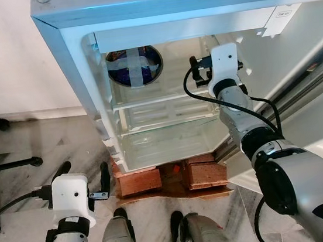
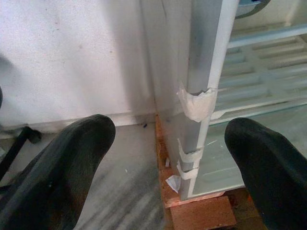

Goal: Restocking fridge

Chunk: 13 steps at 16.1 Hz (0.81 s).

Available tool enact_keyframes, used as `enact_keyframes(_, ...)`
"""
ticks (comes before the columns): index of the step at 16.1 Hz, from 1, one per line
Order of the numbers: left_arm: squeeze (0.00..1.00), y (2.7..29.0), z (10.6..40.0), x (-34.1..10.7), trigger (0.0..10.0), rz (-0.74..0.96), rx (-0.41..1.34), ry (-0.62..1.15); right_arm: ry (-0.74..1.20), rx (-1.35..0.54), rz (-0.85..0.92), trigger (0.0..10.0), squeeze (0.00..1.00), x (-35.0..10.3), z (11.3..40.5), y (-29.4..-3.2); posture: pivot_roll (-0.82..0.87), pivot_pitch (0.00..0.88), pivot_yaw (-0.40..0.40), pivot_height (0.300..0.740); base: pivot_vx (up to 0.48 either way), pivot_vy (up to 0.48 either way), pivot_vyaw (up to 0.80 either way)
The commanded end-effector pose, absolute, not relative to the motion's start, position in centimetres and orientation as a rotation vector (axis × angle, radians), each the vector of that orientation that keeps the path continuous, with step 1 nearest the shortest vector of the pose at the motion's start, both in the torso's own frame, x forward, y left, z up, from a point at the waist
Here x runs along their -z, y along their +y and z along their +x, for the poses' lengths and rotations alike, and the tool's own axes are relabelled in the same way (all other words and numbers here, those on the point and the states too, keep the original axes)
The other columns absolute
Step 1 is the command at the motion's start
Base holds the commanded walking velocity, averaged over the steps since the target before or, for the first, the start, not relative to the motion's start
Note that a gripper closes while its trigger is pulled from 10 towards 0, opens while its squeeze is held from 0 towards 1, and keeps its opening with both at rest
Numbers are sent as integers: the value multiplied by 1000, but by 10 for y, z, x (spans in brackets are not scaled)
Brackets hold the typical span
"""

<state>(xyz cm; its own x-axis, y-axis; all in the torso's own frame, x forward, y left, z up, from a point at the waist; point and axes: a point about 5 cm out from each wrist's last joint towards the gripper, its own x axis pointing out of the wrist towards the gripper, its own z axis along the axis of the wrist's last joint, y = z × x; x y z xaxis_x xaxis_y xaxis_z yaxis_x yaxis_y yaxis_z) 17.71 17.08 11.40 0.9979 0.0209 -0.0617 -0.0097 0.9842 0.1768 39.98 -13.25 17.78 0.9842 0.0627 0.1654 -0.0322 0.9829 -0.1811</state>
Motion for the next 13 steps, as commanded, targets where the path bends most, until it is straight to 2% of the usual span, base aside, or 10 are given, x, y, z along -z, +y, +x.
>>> enact_keyframes(1, 0, 171, 173, -105, 10000, 170, -15, 107, -137, -58, -173, 10000, 1000, -170, 398, -136, 356, 300, -120, 740, 0, 0, 0)
enact_keyframes(4, 0, 170, 175, -103, 10000, 168, -12, 117, -63, -113, 3, 10000, 1000, -163, 399, -135, 353, 296, -116, 740, 0, 0, 0)
enact_keyframes(7, 0, 171, 177, -103, 10000, 168, -12, 118, -101, -134, -79, 10000, 1000, -164, 397, -139, 346, 293, -113, 740, 0, 0, 0)
enact_keyframes(13, 0, 166, 190, -104, 10000, 160, 4, 82, -342, -211, -149, 10000, 1000, -195, 393, -142, 306, 263, -102, 740, 0, 0, 0)
